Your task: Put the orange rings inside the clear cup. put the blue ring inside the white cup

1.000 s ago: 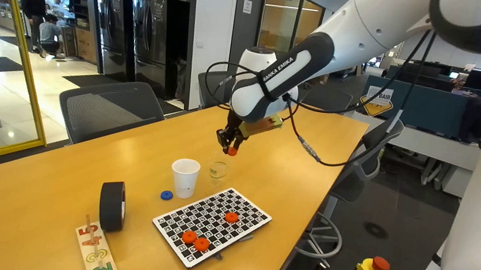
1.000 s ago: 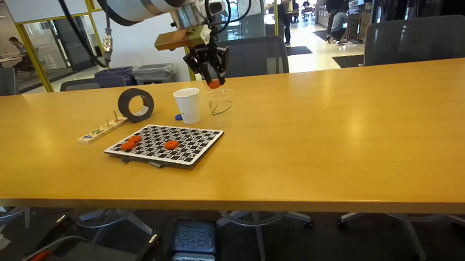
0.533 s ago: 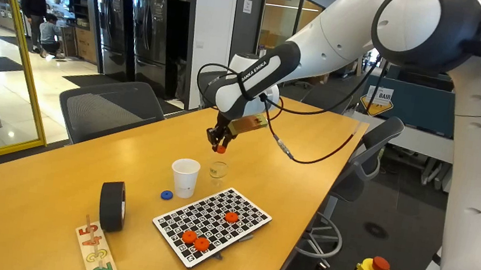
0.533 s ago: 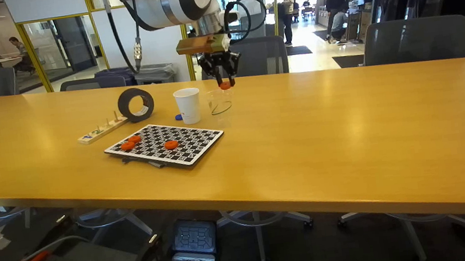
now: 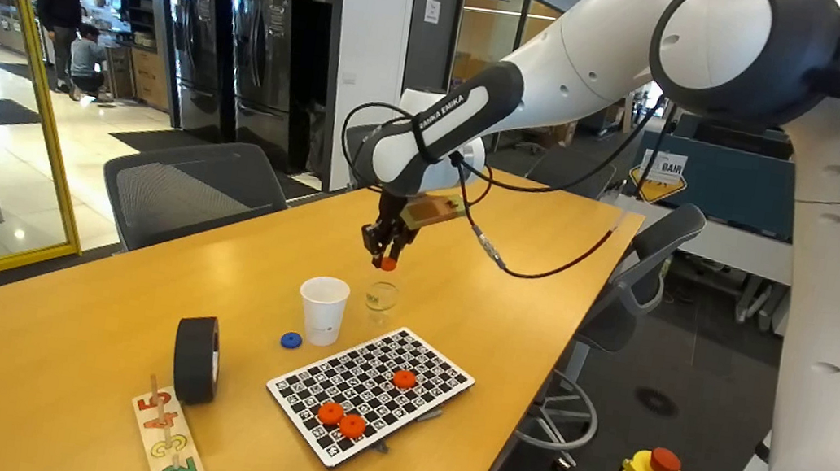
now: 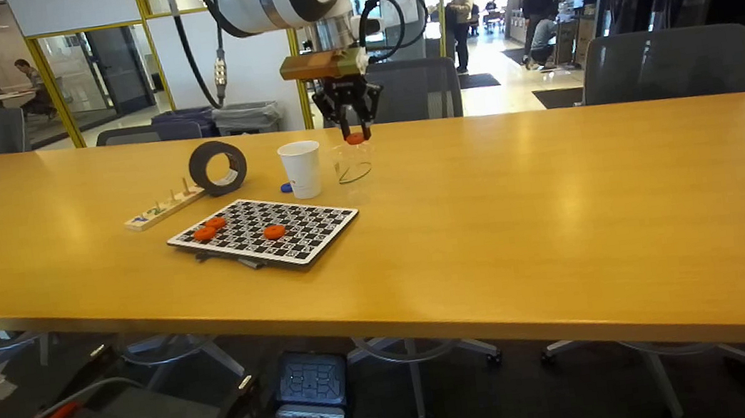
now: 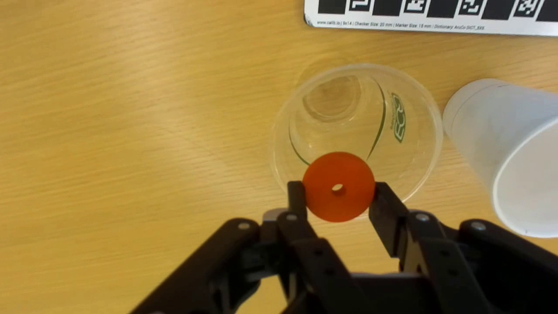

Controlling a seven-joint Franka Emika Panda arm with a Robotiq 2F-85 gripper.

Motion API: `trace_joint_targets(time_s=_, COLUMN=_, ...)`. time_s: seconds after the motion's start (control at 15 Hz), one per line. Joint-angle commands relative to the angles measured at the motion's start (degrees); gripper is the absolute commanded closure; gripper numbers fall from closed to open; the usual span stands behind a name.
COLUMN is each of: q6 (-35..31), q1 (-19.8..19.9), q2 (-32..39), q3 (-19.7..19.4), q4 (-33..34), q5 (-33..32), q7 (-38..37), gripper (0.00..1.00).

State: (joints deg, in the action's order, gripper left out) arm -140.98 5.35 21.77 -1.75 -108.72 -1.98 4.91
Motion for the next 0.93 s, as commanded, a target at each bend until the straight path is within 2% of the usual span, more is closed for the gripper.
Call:
trace_joint_targets(time_s=0.0, q6=4.3, q1=1.2, q2=-0.6, q3=1.5, q4=1.5, q5=3.5, q7=5.1, gripper=0.83)
trace_joint_targets(time_s=0.33, q6=8.0, q1=1.6, q2=0.4, q3=2.0, q4=2.9, q5=6.0, q7=8.5, gripper=0.83)
trace_joint_targets(time_s=0.4, q6=8.5, q1=1.5, q2=0.5, q3=1.8, q4=3.1, q5=6.0, q7=8.1, gripper=0.77)
trace_joint_targets(time_s=0.47, q6=8.8, q1=1.3, q2=0.6, q3=1.6, q4=3.2, q5=5.9, q7=7.7, gripper=0.33)
trace_joint_targets(time_s=0.6, q6=8.7, q1=0.8, q2=0.4, q3=1.1, q4=2.9, q5=4.8, q7=6.6, gripper=0.27)
trace_joint_targets(time_s=0.8, q6=7.7, q1=0.2, q2=-0.9, q3=0.6, q4=1.2, q5=3.7, q7=5.3, gripper=0.03)
trace_joint_targets(time_s=0.87, q6=7.5, q1=-0.2, q2=-1.9, q3=0.5, q4=0.0, q5=3.3, q7=4.8, gripper=0.00)
